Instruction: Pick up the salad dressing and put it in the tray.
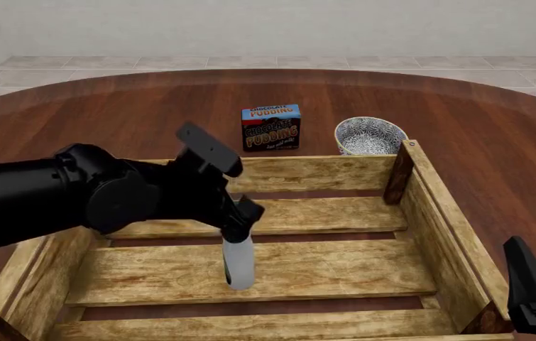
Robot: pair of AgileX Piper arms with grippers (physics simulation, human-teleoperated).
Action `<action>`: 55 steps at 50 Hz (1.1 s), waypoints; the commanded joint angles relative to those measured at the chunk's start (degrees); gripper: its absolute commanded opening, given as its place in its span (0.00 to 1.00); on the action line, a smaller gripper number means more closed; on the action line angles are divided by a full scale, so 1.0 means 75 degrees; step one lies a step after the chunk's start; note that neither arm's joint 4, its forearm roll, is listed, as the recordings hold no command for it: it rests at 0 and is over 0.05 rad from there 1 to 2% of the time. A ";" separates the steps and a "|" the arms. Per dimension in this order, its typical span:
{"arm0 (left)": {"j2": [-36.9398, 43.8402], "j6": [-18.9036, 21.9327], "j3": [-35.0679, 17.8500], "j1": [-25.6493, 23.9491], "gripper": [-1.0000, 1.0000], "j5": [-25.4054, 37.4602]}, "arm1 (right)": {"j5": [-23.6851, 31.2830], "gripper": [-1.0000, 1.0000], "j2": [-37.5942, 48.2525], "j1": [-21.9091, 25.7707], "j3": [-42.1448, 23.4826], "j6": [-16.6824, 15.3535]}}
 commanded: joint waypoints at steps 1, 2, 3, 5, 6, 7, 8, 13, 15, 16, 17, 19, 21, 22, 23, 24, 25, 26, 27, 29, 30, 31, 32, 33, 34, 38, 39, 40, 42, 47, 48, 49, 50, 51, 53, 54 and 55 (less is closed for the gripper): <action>-0.0140 0.0042 -0.0120 -0.0027 1.00 0.0157 | -0.0005 1.00 0.0000 0.0010 0.0006 -0.0010; -0.0154 0.0050 -0.0124 -0.0013 1.00 0.0166 | -0.0001 1.00 0.0000 0.0008 0.0002 -0.0009; -0.0164 0.0047 -0.0148 -0.0026 1.00 0.0196 | 0.0005 1.00 0.0000 0.0005 -0.0004 -0.0008; -0.0202 0.0061 -0.0181 -0.0017 1.00 0.0238 | 0.0008 1.00 -0.0001 0.0002 -0.0009 -0.0010; -0.0218 0.0064 -0.0198 -0.0021 1.00 0.0261 | 0.0007 1.00 -0.0001 0.0001 -0.0009 -0.0010; -0.0218 0.0064 -0.0198 -0.0021 1.00 0.0261 | 0.0007 1.00 -0.0001 0.0001 -0.0009 -0.0010; -0.0238 0.0079 -0.0213 0.0012 1.00 0.0279 | 0.0007 1.00 -0.0001 0.0000 -0.0009 -0.0012; -0.0337 0.0036 -0.0353 -0.0015 1.00 0.0425 | 0.0007 1.00 -0.0001 0.0003 -0.0018 -0.0023; -0.0377 0.0044 -0.0380 -0.0025 1.00 0.0462 | -0.0010 1.00 0.0000 -0.0003 -0.0002 -0.0020; -0.0377 0.0044 -0.0381 -0.0025 1.00 0.0462 | -0.0010 1.00 0.0000 -0.0003 -0.0002 -0.0020; -0.0394 0.0047 -0.0397 -0.0030 1.00 0.0481 | -0.0006 1.00 0.0000 -0.0003 -0.0006 -0.0019; -0.0419 0.0041 -0.0434 -0.0013 1.00 0.0510 | 0.0018 1.00 0.0000 -0.0009 -0.0033 -0.0020; -0.0428 0.0034 -0.0461 -0.0019 1.00 0.0523 | 0.0028 1.00 0.0000 -0.0008 -0.0043 -0.0023; -0.0445 0.0008 -0.0494 -0.0009 1.00 0.0559 | 0.0032 1.00 0.0000 -0.0008 -0.0047 -0.0022; -0.0454 0.0002 -0.0513 -0.0046 1.00 0.0578 | 0.0004 1.00 0.0000 -0.0010 -0.0020 -0.0018; -0.0481 0.0026 -0.0522 -0.0053 1.00 0.0581 | -0.0003 1.00 -0.0001 -0.0013 -0.0013 -0.0017; -0.0487 -0.0014 -0.0558 -0.0027 1.00 0.0614 | -0.0004 1.00 -0.0001 -0.0019 -0.0012 -0.0013; -0.0488 -0.0018 -0.0586 -0.0067 1.00 0.0641 | -0.0009 1.00 -0.0001 -0.0022 -0.0008 -0.0011; -0.0520 0.0039 -0.0591 -0.0067 1.00 0.0641 | -0.0015 1.00 -0.0001 -0.0025 -0.0002 -0.0011; -0.0529 0.0022 -0.0625 -0.0056 1.00 0.0678 | -0.0021 1.00 -0.0001 -0.0029 0.0004 -0.0010; -0.0533 0.0004 -0.0659 -0.0086 1.00 0.0705 | -0.0016 1.00 -0.0001 -0.0033 -0.0004 -0.0007; -0.0558 0.0021 -0.0696 -0.0054 1.00 0.0731 | -0.0015 1.00 -0.0001 -0.0035 -0.0006 -0.0004; -0.0562 0.0007 -0.0731 -0.0069 1.00 0.0754 | -0.0013 1.00 -0.0001 -0.0038 -0.0008 -0.0002; -0.0570 0.0005 -0.0757 -0.0080 1.00 0.0773 | -0.0012 1.00 -0.0001 -0.0040 -0.0011 -0.0002; -0.0586 0.0003 -0.0785 -0.0065 1.00 0.0796 | -0.0018 1.00 -0.0001 -0.0043 -0.0008 -0.0002; -0.0654 0.0022 -0.0874 -0.0060 1.00 0.0877 | -0.0011 1.00 -0.0001 -0.0053 -0.0018 0.0003; -0.0654 0.0022 -0.0875 -0.0060 1.00 0.0877 | -0.0011 1.00 -0.0001 -0.0053 -0.0018 0.0003; -0.0684 0.0028 -0.0911 -0.0055 1.00 0.0906 | -0.0023 1.00 -0.0001 -0.0058 -0.0006 0.0005; -0.0691 0.0021 -0.0934 -0.0048 1.00 0.0930 | -0.0021 1.00 -0.0001 -0.0059 -0.0010 0.0004; -0.0763 0.0026 -0.1029 -0.0006 1.00 0.0999 | 0.0000 1.00 -0.0002 -0.0057 -0.0034 0.0003; -0.0777 0.0004 -0.1064 -0.0017 1.00 0.1035 | 0.0011 1.00 -0.0002 -0.0054 -0.0047 0.0000; -0.0777 0.0004 -0.1064 -0.0017 1.00 0.1035 | -0.0007 1.00 -0.0002 -0.0053 -0.0030 0.0000; -0.0777 0.0004 -0.1064 -0.0017 1.00 0.1035 | -0.0007 1.00 -0.0002 -0.0053 -0.0030 0.0000; -0.0815 0.0031 -0.1089 0.0007 1.00 0.1054 | -0.0007 1.00 -0.0002 -0.0053 -0.0030 0.0000; -0.0841 -0.0022 -0.1162 -0.0009 1.00 0.1130 | -0.0011 1.00 -0.0001 -0.0059 -0.0028 0.0001; -0.0870 -0.0012 -0.1195 0.0008 1.00 0.1143 | -0.0017 1.00 -0.0001 -0.0062 -0.0022 0.0003; -0.0876 -0.0044 -0.1224 0.0016 1.00 0.1172 | -0.0024 1.00 -0.0001 -0.0061 -0.0014 0.0004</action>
